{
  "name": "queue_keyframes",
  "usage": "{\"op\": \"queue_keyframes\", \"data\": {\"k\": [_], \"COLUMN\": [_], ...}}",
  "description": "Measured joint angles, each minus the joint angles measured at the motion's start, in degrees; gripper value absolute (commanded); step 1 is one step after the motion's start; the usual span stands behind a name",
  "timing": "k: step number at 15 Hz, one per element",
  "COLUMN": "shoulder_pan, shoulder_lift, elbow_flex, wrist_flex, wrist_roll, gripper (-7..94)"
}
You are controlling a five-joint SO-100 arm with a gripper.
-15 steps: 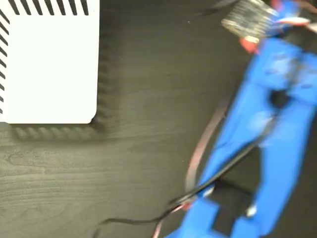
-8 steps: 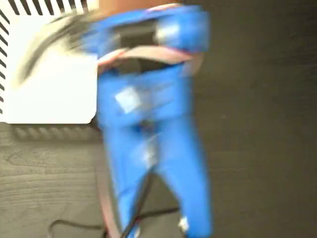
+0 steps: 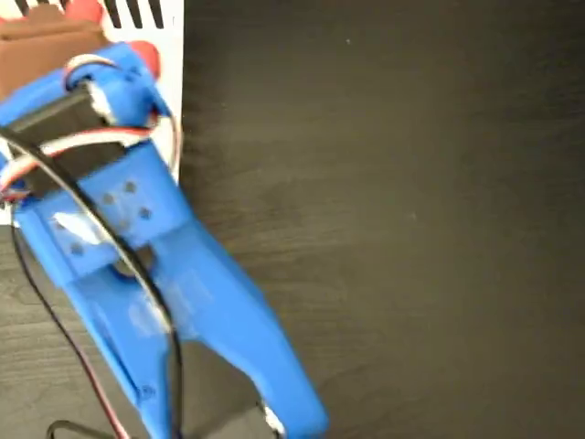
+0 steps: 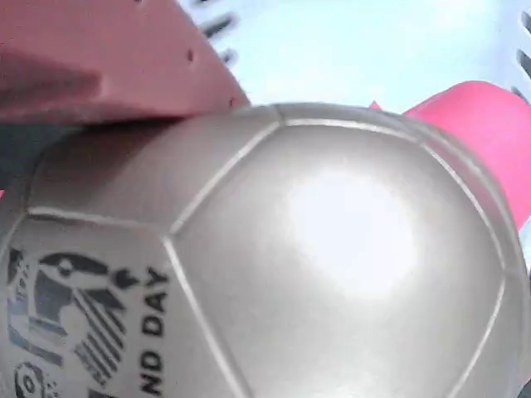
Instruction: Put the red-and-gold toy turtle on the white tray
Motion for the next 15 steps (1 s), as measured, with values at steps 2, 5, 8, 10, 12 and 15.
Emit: {"op": "queue_keyframes", "data": {"k": [2,5,8,10,12,15], "shoulder_pan": [0.0,0.8,2.4,2.0,2.1,1.5], "shoulder_lift": [-5.8,-12.9,-19.5,-22.4,-23.6,-25.9], "elbow_flex": [0.0,-0.7,-4.1,-6.6,-6.9,-7.3], "wrist_flex": [-2.4,-3.0,-3.8,-4.0,-4.4,-5.1], "wrist_roll": [1.1,2.2,2.5,3.8,5.4,6.2], "gripper": [0,0,0,1,1,32]}}
